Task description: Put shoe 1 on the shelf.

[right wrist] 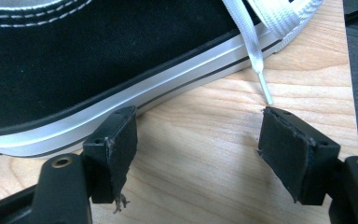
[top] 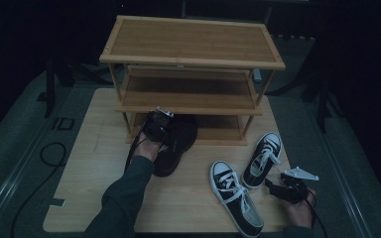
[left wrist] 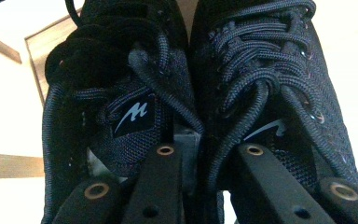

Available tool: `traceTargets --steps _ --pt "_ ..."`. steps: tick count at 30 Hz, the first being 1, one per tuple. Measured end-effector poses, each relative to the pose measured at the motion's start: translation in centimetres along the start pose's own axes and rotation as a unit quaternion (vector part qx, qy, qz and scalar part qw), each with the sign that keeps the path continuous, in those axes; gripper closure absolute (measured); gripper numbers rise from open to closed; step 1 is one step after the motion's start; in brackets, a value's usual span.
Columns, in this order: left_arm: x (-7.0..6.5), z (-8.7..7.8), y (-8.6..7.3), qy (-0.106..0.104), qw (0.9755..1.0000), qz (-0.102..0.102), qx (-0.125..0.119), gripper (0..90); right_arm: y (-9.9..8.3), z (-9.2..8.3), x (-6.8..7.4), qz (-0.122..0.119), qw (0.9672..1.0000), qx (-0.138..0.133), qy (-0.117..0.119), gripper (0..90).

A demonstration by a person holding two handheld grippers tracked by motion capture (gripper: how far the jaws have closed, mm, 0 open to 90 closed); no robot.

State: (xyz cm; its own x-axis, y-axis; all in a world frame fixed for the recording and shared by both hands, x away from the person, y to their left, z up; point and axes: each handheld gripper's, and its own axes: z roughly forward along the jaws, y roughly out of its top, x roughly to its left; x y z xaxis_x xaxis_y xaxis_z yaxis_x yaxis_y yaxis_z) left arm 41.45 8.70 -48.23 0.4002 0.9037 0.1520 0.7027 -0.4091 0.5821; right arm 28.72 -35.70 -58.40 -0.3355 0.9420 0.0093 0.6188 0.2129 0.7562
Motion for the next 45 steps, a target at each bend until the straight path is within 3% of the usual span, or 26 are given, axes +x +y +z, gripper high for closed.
traceTargets --steps 1,6,8,11,13,17,21,27,34,39,45 --pt "-0.2 0.1 0.1 0.004 0.9999 -0.015 -0.006 84.5 0.0 0.0 0.0 0.0 1.0 0.0 0.0 27.6" --pt "-0.7 0.4 0.4 0.016 0.9993 -0.033 -0.01 83.9 0.0 0.0 0.0 0.0 1.0 0.0 0.0 27.6" --pt "-1.0 0.4 0.4 0.022 0.9994 -0.023 -0.01 82.2 0.0 0.0 0.0 0.0 1.0 0.0 0.0 27.6" --pt "-1.2 0.3 0.3 0.027 0.9996 -0.003 -0.011 71.0 0.0 0.0 0.0 0.0 1.0 0.0 0.0 27.6" --pt "-1.1 0.3 0.3 0.023 0.9997 -0.004 -0.01 65.4 0.0 0.0 0.0 0.0 1.0 0.0 0.0 27.6" --pt "-1.1 0.0 0.2 0.029 0.9995 0.013 -0.003 56.4 0.0 0.0 0.0 0.0 1.0 0.0 0.0 27.6" --pt "-1.0 -0.7 -0.1 0.022 0.9996 0.017 -0.011 53.5 0.0 0.0 0.0 0.0 1.0 0.0 0.0 27.6" --pt "-1.1 -2.5 -0.7 0.032 0.9979 0.048 -0.03 50.4 0.0 0.0 0.0 0.0 1.0 0.0 0.0 27.6" --pt "-0.5 -4.1 -1.5 -0.007 0.9973 0.052 -0.052 54.8 0.0 0.0 0.0 0.0 1.0 0.0 0.0 27.6" --pt "-0.2 -4.7 -2.2 -0.022 0.9967 0.048 -0.062 55.5 0.0 0.0 0.0 0.0 1.0 0.0 0.0 27.6" --pt "-0.1 -5.8 -3.1 -0.038 0.9942 0.062 -0.079 60.4 0.0 0.0 0.0 0.0 1.0 0.0 0.0 27.6"
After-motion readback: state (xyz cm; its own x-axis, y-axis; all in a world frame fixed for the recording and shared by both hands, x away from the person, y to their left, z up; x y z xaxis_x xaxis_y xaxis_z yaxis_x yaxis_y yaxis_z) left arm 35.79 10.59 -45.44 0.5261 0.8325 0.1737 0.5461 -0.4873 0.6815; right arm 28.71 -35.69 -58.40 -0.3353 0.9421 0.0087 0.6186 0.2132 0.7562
